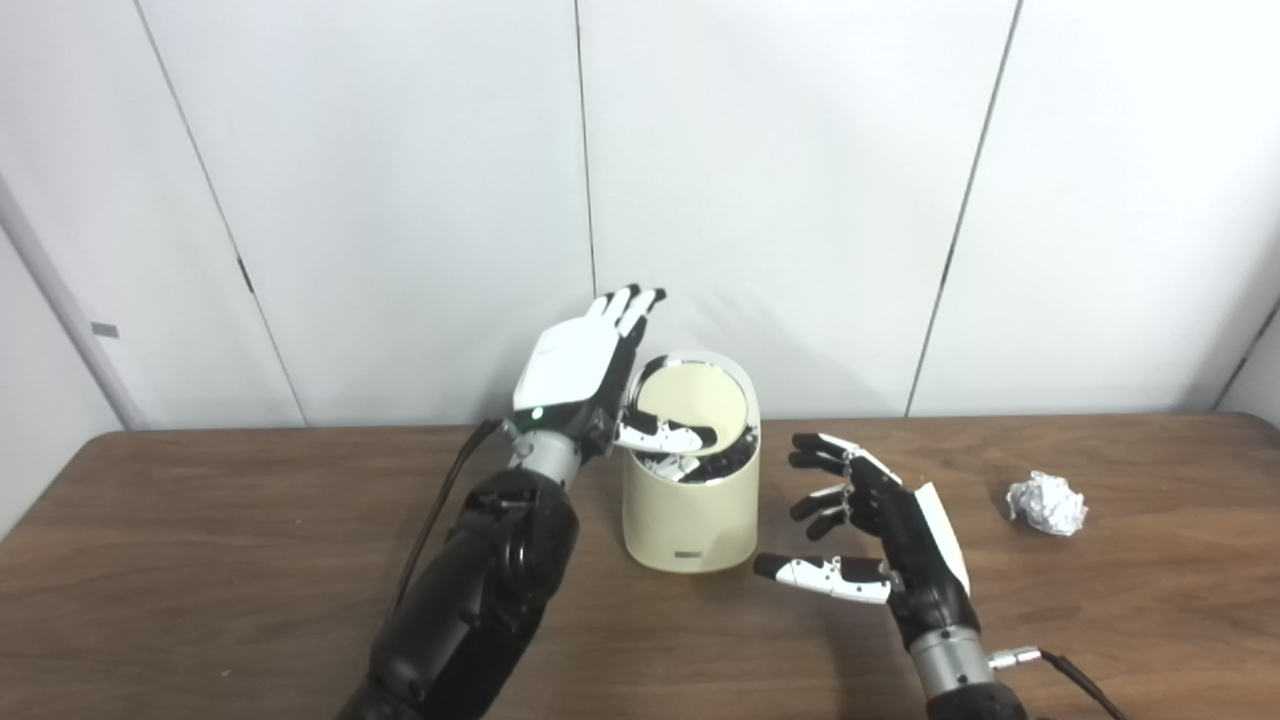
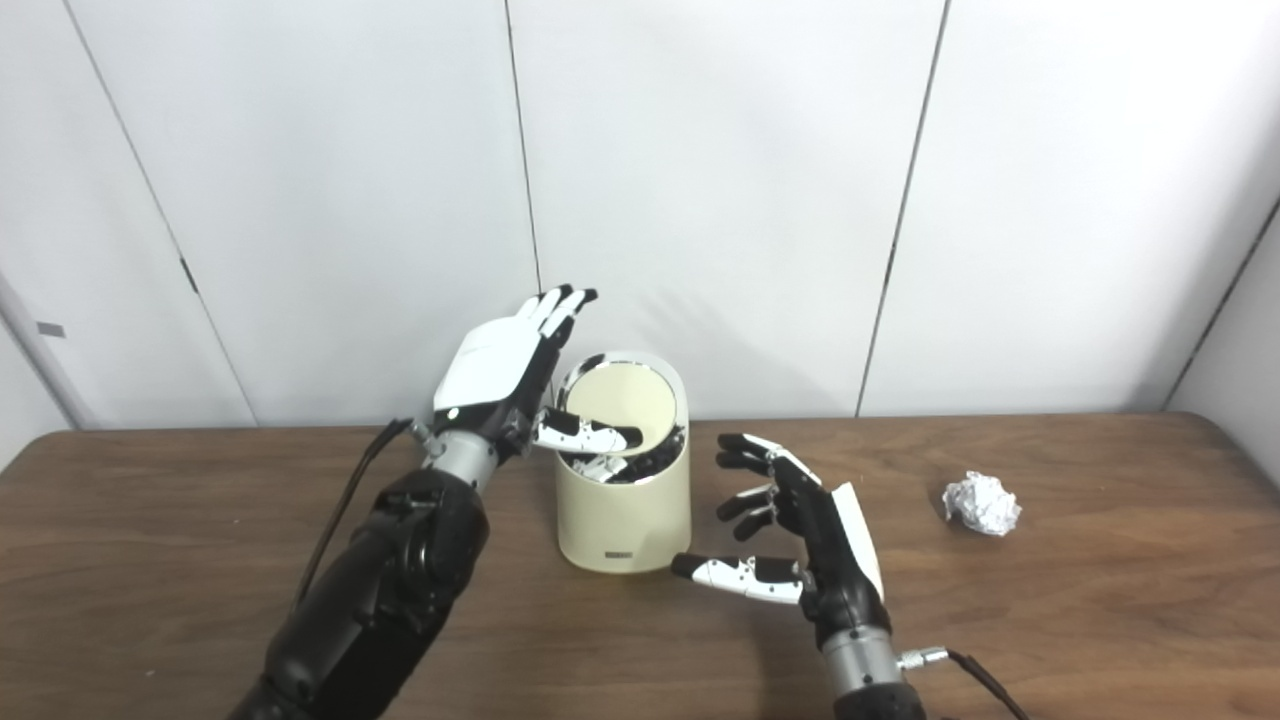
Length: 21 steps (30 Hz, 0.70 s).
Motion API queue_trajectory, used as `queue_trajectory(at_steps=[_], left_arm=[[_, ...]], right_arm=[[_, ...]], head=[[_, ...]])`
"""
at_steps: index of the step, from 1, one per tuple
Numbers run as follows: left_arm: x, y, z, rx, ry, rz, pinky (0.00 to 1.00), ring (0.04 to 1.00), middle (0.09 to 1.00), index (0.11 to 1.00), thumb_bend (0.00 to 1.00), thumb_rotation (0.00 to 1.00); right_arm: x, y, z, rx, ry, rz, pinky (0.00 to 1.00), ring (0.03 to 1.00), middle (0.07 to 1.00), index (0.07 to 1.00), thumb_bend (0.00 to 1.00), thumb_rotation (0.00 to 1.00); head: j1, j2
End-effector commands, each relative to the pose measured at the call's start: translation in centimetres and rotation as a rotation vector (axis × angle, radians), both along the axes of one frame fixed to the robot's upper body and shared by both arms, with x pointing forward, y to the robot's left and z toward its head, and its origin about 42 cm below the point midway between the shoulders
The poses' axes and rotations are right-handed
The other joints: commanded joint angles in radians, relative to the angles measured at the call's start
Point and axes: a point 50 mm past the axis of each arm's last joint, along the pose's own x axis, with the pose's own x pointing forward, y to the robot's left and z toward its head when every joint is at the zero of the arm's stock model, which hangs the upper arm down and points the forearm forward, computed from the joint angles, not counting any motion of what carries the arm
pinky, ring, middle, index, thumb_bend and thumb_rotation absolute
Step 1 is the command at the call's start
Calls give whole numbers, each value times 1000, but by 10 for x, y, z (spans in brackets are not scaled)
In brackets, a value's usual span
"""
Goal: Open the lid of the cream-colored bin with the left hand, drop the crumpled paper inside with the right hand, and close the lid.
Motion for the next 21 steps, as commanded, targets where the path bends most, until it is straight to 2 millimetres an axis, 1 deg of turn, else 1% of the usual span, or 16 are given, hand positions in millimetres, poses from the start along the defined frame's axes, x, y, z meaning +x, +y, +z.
queue_trajectory(at_steps=[1, 5, 12, 15, 16, 21], left_arm=[[1, 1, 1, 81, 16, 0, 925, 1000, 1000, 1000, 927, 0], [0, 3, -3, 138, 30, 0, 885, 986, 1000, 1000, 945, 0], [-1, 4, -8, 129, 23, -4, 904, 992, 1000, 1000, 933, 0], [-1, 6, -5, 77, -13, -8, 887, 984, 1000, 1000, 924, 0], [-2, 6, -3, 53, -19, -4, 899, 985, 1000, 1000, 901, 3], [-5, 8, 10, -152, -55, -3, 902, 969, 1000, 1000, 858, 62]], right_arm=[[3, 1, 20, 5, -73, 10, 423, 528, 741, 754, 739, 0], [3, 0, 20, 11, -63, 9, 435, 534, 748, 753, 740, 0], [4, -1, 20, 7, -53, 4, 439, 533, 744, 751, 745, 10], [4, 0, 19, 4, -58, 6, 440, 529, 745, 752, 741, 0], [5, 0, 18, 3, -59, 6, 437, 529, 745, 752, 741, 0], [5, 0, 17, 2, -65, 8, 415, 528, 739, 753, 735, 0]], head=[[-2, 3], [1, 5], [4, -1], [4, -6], [3, -7], [4, -12]])
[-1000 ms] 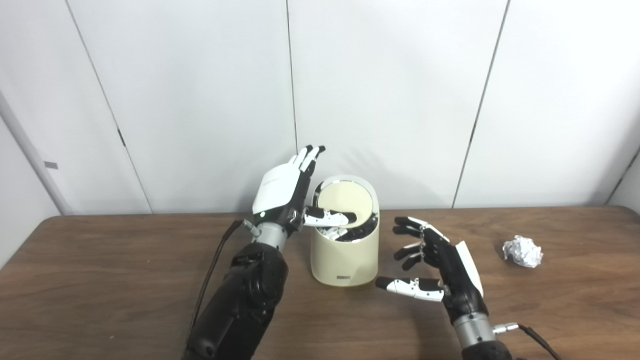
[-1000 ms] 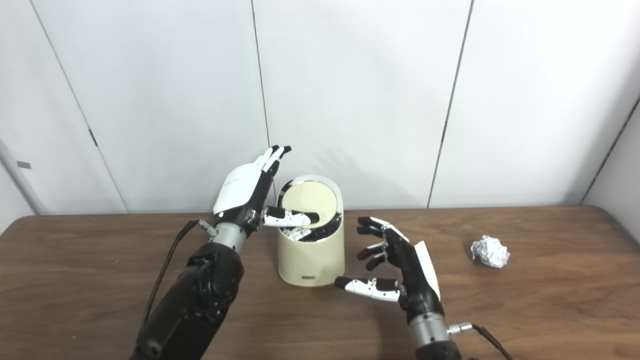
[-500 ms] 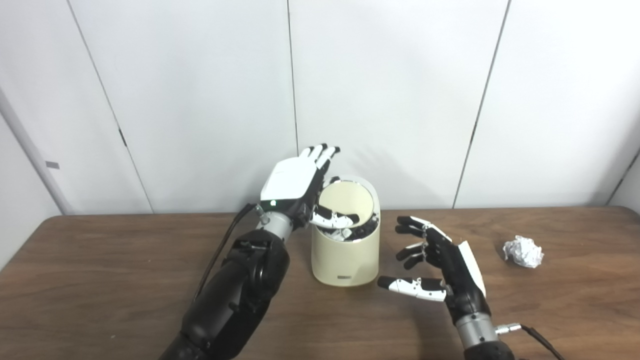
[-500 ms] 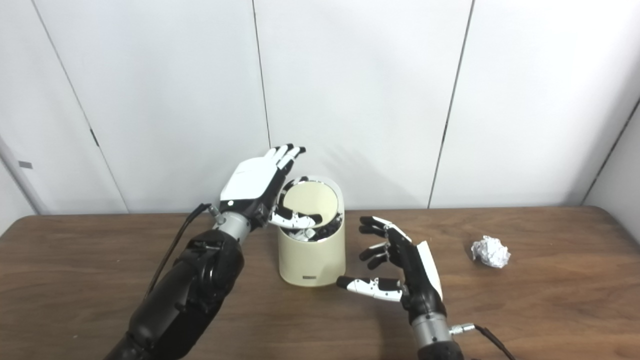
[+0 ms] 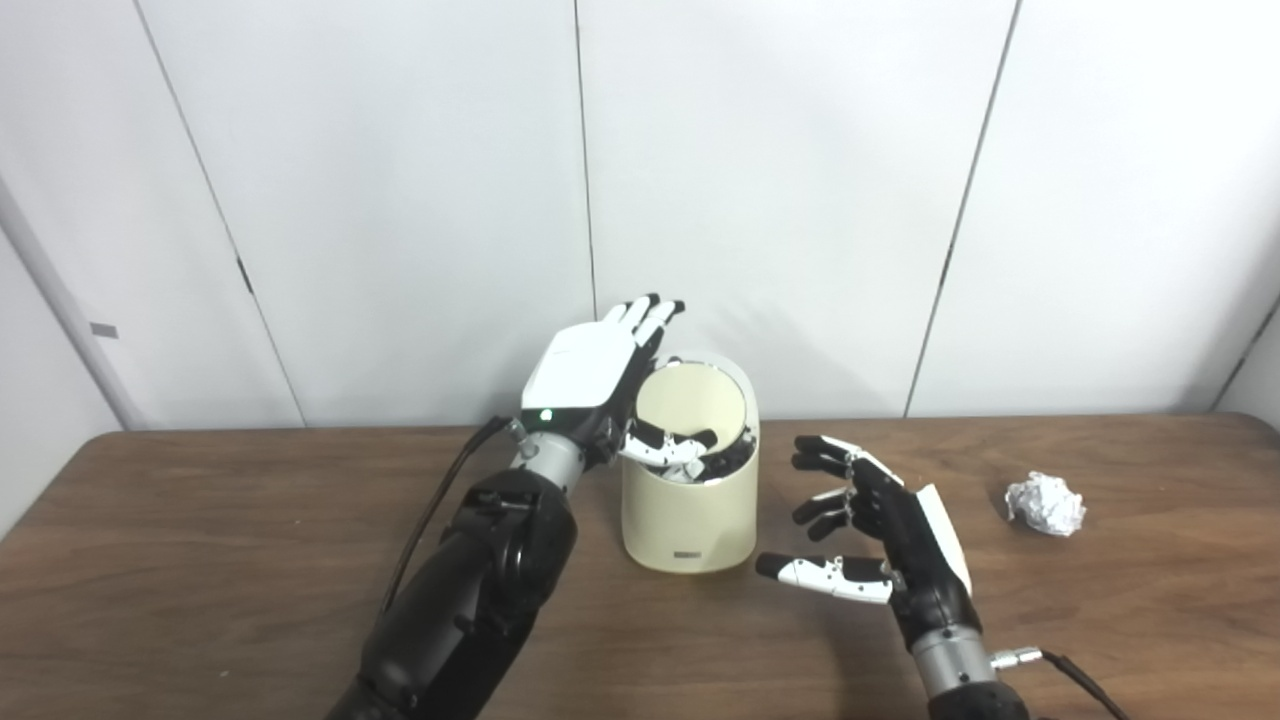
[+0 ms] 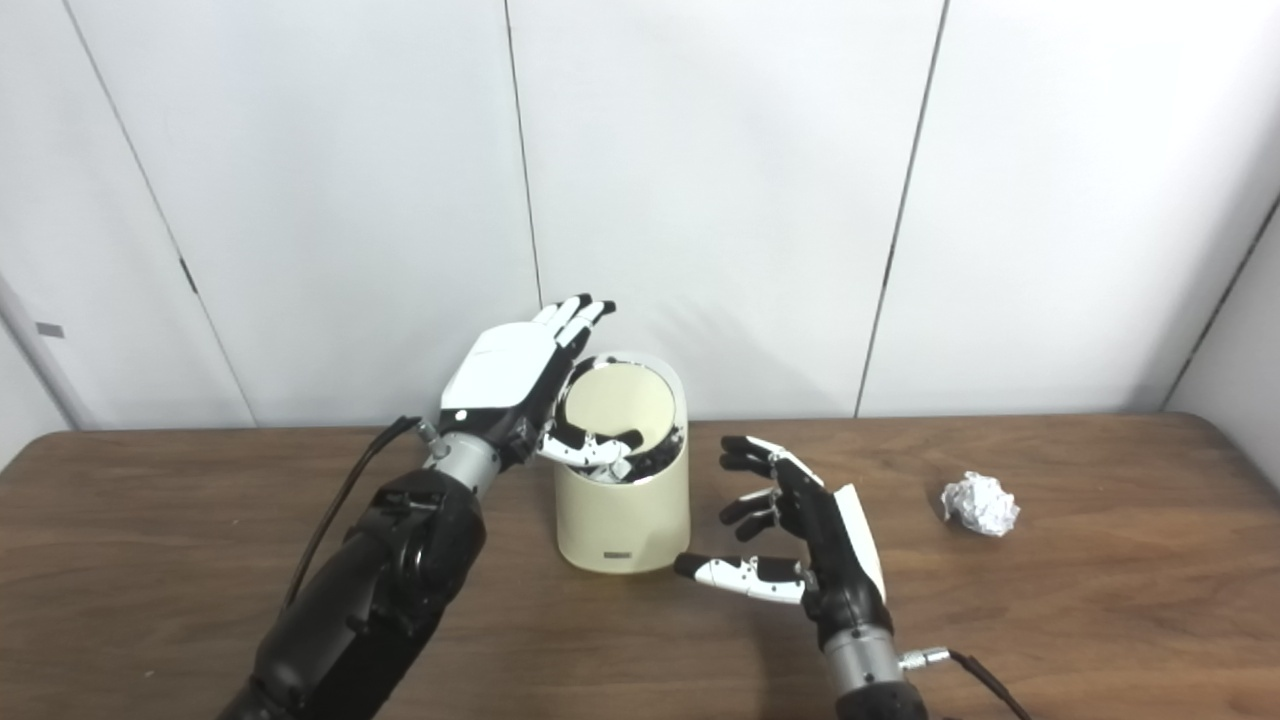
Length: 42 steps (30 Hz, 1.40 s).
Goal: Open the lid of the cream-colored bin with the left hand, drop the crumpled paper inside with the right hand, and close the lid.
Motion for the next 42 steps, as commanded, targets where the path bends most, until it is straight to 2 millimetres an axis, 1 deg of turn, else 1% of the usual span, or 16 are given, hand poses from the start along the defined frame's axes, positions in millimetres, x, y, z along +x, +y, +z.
queue_trajectory(at_steps=[1, 3, 6, 8, 12, 14, 18, 19, 20, 24, 28, 31, 35, 42], left_arm=[[1, 3, 21, -88, -67, 11, 906, 966, 998, 1000, 852, 80], [-1, 6, 28, -177, -90, 3, 895, 952, 991, 1000, 835, 127], [-3, 11, 35, -265, -136, -6, 824, 937, 993, 1000, 815, 210], [-4, 14, 39, -337, -154, -6, 789, 933, 997, 1000, 806, 216], [-8, 17, 39, -463, -164, -15, 795, 953, 1000, 1000, 806, 204], [-10, 18, 34, -520, -160, -24, 813, 978, 1000, 1000, 800, 248], [-18, 24, 20, -647, -117, -42, 850, 988, 1000, 1000, 816, 260], [-20, 26, 17, -672, -101, -44, 878, 991, 1000, 1000, 827, 281], [-22, 28, 14, -693, -84, -44, 885, 991, 1000, 1000, 829, 286], [-32, 38, -3, -776, -3, -54, 856, 982, 1000, 1000, 843, 348], [-42, 50, -21, -838, 28, -54, 892, 959, 973, 1000, 867, 402], [-48, 58, -34, -853, 47, -57, 887, 934, 956, 1000, 888, 451], [-56, 66, -49, -877, 75, -57, 875, 923, 948, 1000, 890, 460], [-69, 77, -69, -914, 127, -49, 904, 945, 967, 1000, 888, 424]], right_arm=[[5, 2, 17, -1, -92, 16, 412, 528, 738, 752, 733, 0], [5, 1, 16, -6, -93, 16, 423, 528, 738, 751, 730, 0], [5, 1, 16, -15, -89, 14, 420, 531, 740, 751, 727, 0], [5, 1, 16, -13, -87, 11, 417, 535, 743, 751, 726, 0], [6, 0, 16, -10, -86, 13, 424, 531, 739, 748, 731, 0], [5, 0, 15, -10, -85, 14, 421, 535, 742, 750, 731, 0], [5, 0, 15, -5, -85, 13, 412, 529, 735, 746, 736, 0], [5, 0, 15, -6, -84, 12, 419, 532, 737, 746, 739, 0], [5, -1, 15, -6, -82, 10, 421, 533, 737, 747, 740, 0], [4, -1, 15, -8, -82, 15, 418, 533, 740, 750, 734, 9], [4, -3, 15, -10, -76, 11, 422, 534, 741, 750, 733, 18], [4, -4, 16, -19, -76, 10, 422, 532, 743, 753, 726, 17], [4, -6, 16, -19, -75, 10, 441, 535, 743, 753, 726, 12], [3, -8, 16, -21, -72, 8, 453, 526, 741, 758, 721, 14]], head=[[0, -2], [0, -2], [3, -1], [4, -3], [4, -3], [6, -3], [10, -4], [9, -4], [9, -4], [12, -5], [14, -3], [16, -2], [19, -1], [18, 0]])
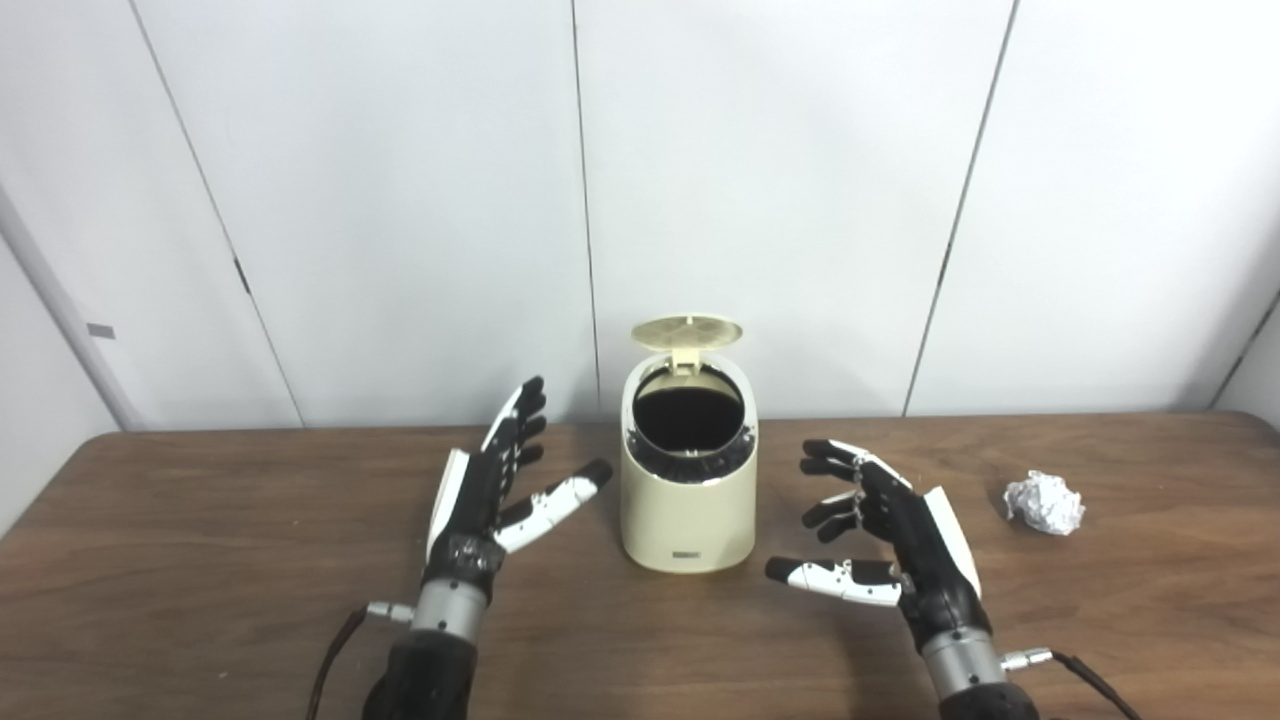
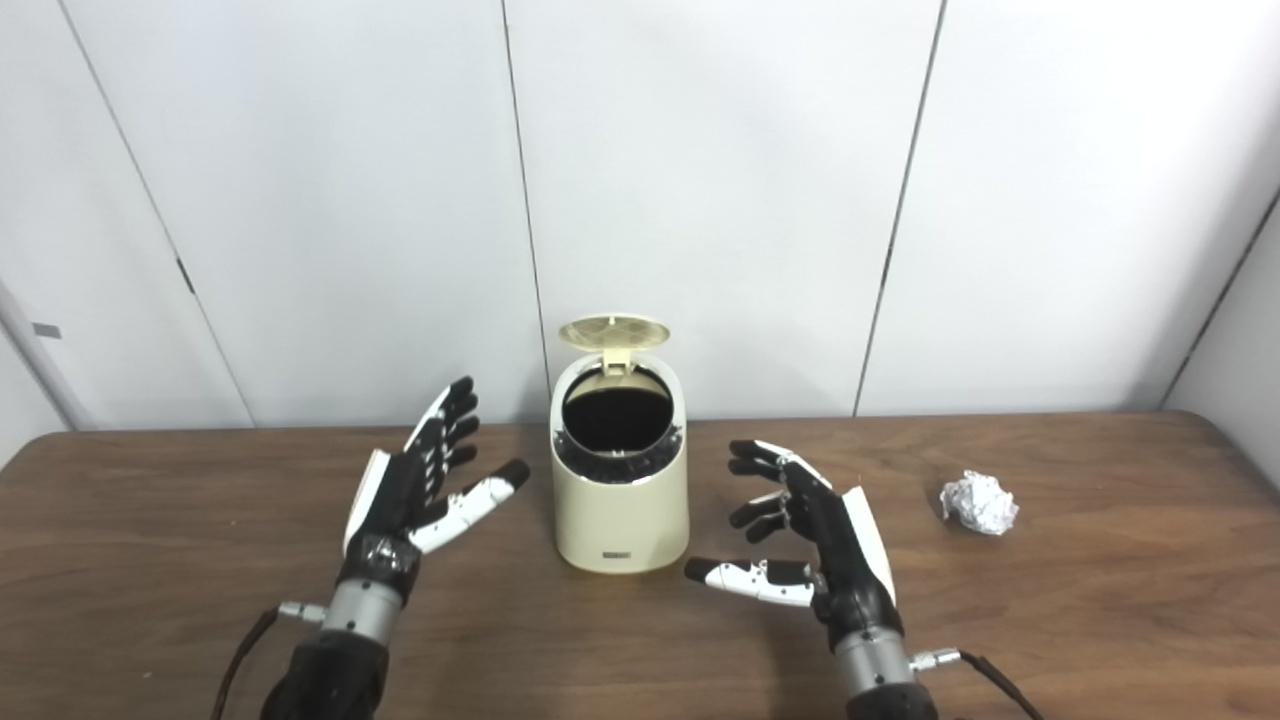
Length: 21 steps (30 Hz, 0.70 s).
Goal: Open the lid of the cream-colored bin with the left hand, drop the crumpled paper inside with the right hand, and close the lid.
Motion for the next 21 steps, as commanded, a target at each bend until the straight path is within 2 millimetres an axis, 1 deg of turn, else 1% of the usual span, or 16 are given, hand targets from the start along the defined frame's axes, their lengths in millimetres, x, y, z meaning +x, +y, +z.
queue_trajectory(at_steps=[1, 4, 5, 10, 15, 17, 19, 20, 21], left_arm=[[0, 2, 18, -18, -97, -23, 935, 957, 972, 1000, 883, 407], [-5, 4, 11, -23, -80, -28, 973, 972, 981, 1000, 877, 388], [-7, 5, 8, -20, -73, -27, 947, 966, 978, 1000, 885, 382], [-16, 8, -2, 5, -62, -19, 888, 937, 962, 1000, 885, 374], [-21, 10, -8, 6, -47, -19, 899, 929, 941, 992, 887, 361], [-22, 10, -8, -6, -44, -20, 911, 931, 937, 991, 883, 351], [-23, 10, -7, -19, -43, -21, 914, 933, 936, 994, 871, 335], [-23, 10, -7, -24, -42, -21, 918, 931, 935, 995, 865, 325], [-23, 11, -7, -28, -40, -18, 921, 931, 935, 995, 861, 320]], right_arm=[[3, 1, 20, 7, -79, 15, 450, 527, 741, 758, 721, 16], [2, 0, 19, 4, -82, 16, 449, 524, 740, 757, 722, 15], [2, 0, 20, 2, -83, 17, 446, 521, 738, 757, 725, 17], [0, -3, 19, -12, -90, 17, 448, 522, 735, 756, 728, 24], [-5, -9, 20, -23, -88, 9, 444, 532, 739, 758, 725, 33], [-6, -14, 24, -32, -82, 4, 440, 538, 739, 758, 727, 28], [-6, -22, 31, -52, -69, 7, 480, 561, 749, 762, 739, 32], [-5, -25, 35, -65, -69, 9, 488, 561, 749, 765, 747, 30], [-4, -31, 41, -97, -72, 17, 492, 561, 748, 766, 751, 28]], head=[[1, 0], [0, -1], [-1, -3], [-3, -6], [-13, -5], [-31, -4], [-44, -7], [-44, -7], [-61, -11]])
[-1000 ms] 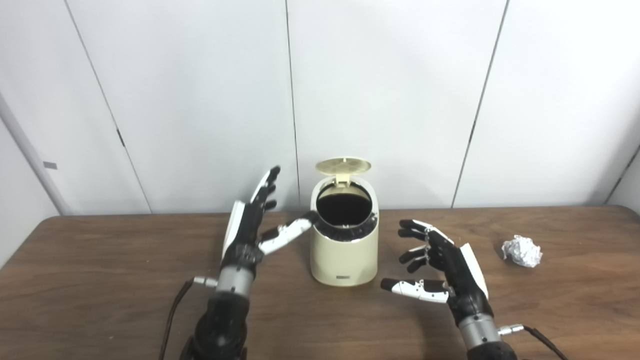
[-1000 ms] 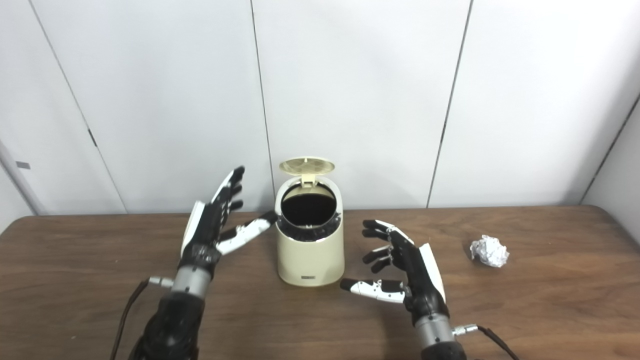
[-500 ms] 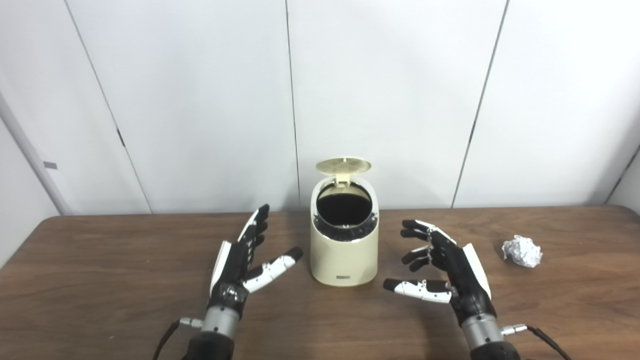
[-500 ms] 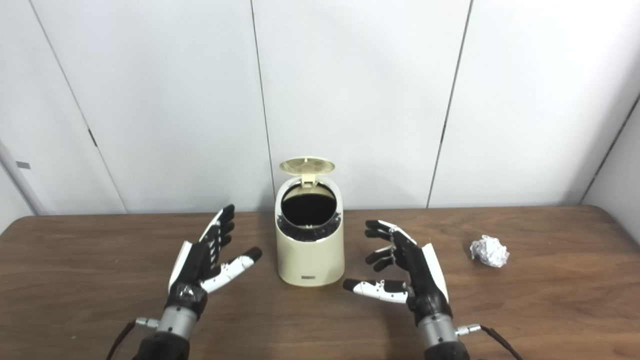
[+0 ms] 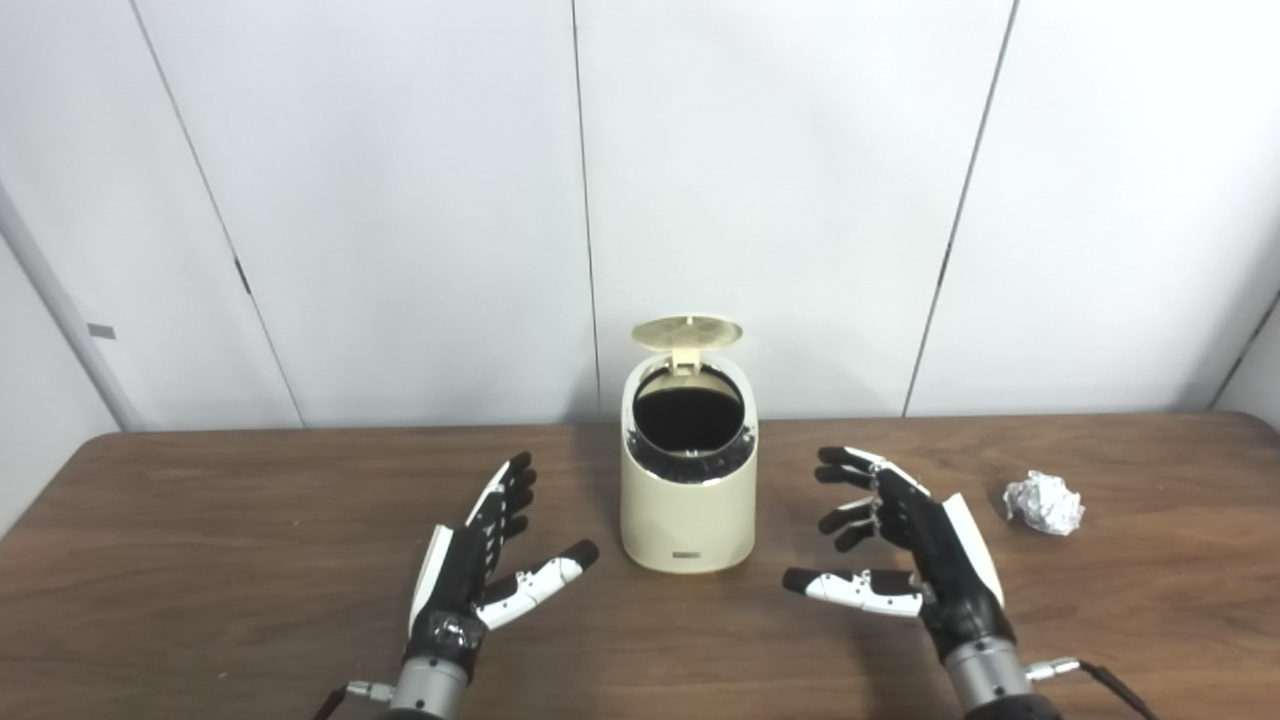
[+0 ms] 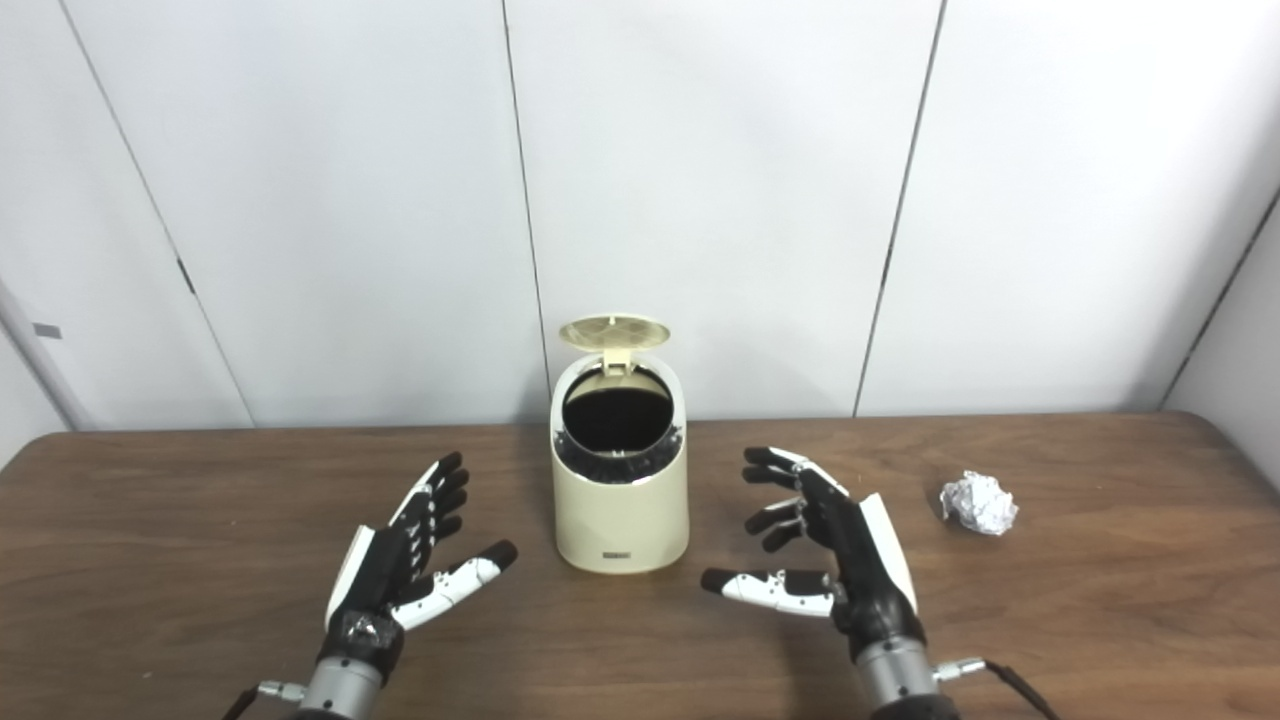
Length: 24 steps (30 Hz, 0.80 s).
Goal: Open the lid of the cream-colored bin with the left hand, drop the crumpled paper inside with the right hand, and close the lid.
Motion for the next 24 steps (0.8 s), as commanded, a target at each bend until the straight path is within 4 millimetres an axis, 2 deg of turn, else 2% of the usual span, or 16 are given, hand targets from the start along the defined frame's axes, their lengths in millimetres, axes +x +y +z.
queue_trajectory(at_steps=[1, 3, 5, 6, 9, 13, 16, 18, 21, 24], left_arm=[[5, 0, 21, -12, -94, -3, 913, 921, 930, 992, 868, 316], [6, 1, 20, -7, -95, 2, 892, 903, 921, 984, 876, 321], [7, 2, 19, 1, -95, 4, 873, 889, 909, 975, 866, 325], [7, 2, 18, 5, -94, 6, 874, 886, 905, 971, 855, 324], [8, 5, 16, 4, -87, 12, 870, 878, 897, 955, 854, 320], [10, 10, 15, 17, -84, 20, 831, 863, 879, 926, 862, 318], [11, 16, 15, 28, -89, 10, 805, 847, 870, 913, 840, 294], [12, 19, 15, 36, -93, 4, 797, 844, 866, 910, 825, 271], [14, 23, 16, 48, -100, 3, 797, 840, 865, 903, 808, 243], [15, 27, 16, 55, -98, 5, 806, 840, 862, 906, 778, 208]], right_arm=[[8, -13, 34, -71, -78, 25, 481, 560, 751, 772, 760, 30], [11, -23, 45, -157, -53, 37, 467, 564, 758, 782, 767, 34], [14, -33, 58, -269, -24, 45, 463, 588, 774, 801, 763, 89], [16, -38, 64, -318, -13, 47, 456, 596, 770, 790, 786, 73], [23, -56, 82, -486, 23, 36, 493, 624, 769, 790, 791, 128], [38, -82, 98, -602, 48, 22, 538, 665, 800, 775, 823, 81], [49, -99, 107, -688, 77, -8, 534, 683, 798, 767, 827, 103], [54, -105, 114, -735, 93, -31, 543, 692, 798, 763, 830, 128], [60, -111, 127, -806, 113, -51, 573, 733, 807, 755, 828, 90], [65, -114, 139, -855, 139, -71, 663, 794, 832, 753, 834, 66]], head=[[-18, -4], [-46, -14], [-61, -20], [-83, -29], [-128, -48], [-196, -66], [-250, -83], [-275, -92], [-299, -100], [-321, -108]])
